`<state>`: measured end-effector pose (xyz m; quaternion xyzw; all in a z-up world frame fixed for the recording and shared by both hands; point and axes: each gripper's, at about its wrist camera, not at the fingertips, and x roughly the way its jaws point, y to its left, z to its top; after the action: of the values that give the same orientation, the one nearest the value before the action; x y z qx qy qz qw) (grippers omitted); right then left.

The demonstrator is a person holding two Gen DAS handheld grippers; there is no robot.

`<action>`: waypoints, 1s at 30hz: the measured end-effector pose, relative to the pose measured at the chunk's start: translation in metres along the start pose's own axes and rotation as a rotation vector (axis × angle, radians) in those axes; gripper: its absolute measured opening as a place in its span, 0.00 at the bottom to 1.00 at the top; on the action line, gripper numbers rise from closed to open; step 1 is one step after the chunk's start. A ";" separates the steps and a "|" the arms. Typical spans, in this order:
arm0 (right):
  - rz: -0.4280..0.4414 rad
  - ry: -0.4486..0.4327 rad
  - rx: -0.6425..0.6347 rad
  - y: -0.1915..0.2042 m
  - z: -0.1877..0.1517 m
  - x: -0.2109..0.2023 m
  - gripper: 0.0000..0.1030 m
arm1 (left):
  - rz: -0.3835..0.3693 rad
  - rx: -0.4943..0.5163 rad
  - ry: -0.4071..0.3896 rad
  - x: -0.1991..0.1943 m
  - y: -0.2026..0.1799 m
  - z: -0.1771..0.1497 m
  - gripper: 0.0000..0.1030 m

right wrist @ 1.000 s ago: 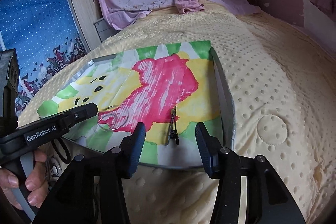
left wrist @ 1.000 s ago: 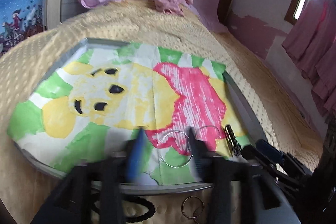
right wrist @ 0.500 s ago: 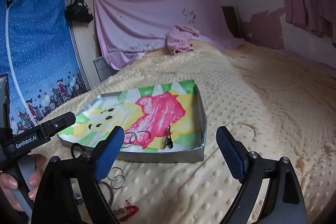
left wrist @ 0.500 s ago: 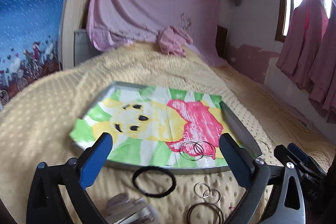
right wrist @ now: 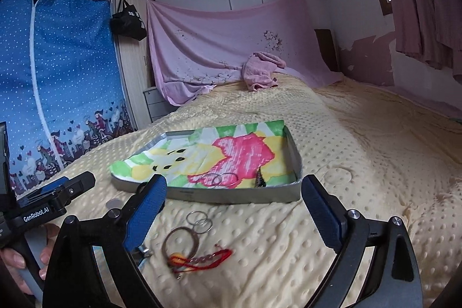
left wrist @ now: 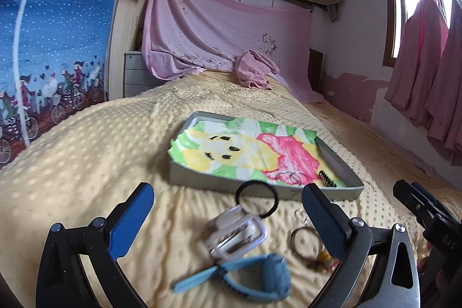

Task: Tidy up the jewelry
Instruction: 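Lift both open tools away from the tray toward the remaining jewellery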

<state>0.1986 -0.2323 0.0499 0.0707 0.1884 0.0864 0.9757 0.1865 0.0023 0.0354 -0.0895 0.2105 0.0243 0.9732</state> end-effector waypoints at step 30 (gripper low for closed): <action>0.018 0.278 -0.032 0.016 -0.056 0.002 0.87 | -0.097 0.121 0.176 -0.014 0.009 -0.057 1.00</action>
<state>0.1767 -0.2107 0.0007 0.0441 0.3196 0.1070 0.9404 0.1503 0.0002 -0.0115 -0.0426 0.2917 -0.0437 0.9546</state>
